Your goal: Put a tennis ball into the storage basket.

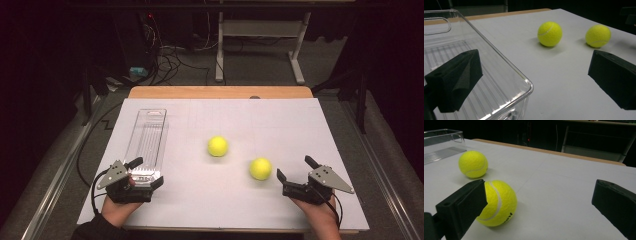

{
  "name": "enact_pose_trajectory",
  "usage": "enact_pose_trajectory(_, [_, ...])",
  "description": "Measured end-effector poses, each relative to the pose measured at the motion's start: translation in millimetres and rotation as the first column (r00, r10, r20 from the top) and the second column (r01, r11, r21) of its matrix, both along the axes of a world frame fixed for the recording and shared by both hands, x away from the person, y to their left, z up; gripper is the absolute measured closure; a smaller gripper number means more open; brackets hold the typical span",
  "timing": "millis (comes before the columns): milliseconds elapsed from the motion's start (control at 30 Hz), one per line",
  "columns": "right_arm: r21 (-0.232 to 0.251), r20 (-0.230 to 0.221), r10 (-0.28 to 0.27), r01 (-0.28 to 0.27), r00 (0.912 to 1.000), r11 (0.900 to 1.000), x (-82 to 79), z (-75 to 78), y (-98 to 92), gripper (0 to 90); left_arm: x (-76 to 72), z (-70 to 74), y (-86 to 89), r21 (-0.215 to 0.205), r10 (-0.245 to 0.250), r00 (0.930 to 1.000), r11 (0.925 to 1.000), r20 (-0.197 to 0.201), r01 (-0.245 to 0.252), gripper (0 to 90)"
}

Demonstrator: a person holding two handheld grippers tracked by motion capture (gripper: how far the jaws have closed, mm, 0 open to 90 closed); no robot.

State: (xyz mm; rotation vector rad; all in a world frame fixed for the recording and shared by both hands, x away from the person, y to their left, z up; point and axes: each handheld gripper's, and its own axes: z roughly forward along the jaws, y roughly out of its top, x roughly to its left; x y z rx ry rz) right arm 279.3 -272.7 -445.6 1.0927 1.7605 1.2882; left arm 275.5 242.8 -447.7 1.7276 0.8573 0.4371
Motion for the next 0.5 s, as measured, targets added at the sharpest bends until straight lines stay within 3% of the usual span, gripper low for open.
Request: enact_pose_trajectory(500, [-0.017,-0.005,0.002,-0.002,1.0000,1.000,-1.5,-0.5,0.7,0.0,0.6,1.0,0.4,-0.014,0.007,1.0000,0.9999,0.006,-0.007,0.1])
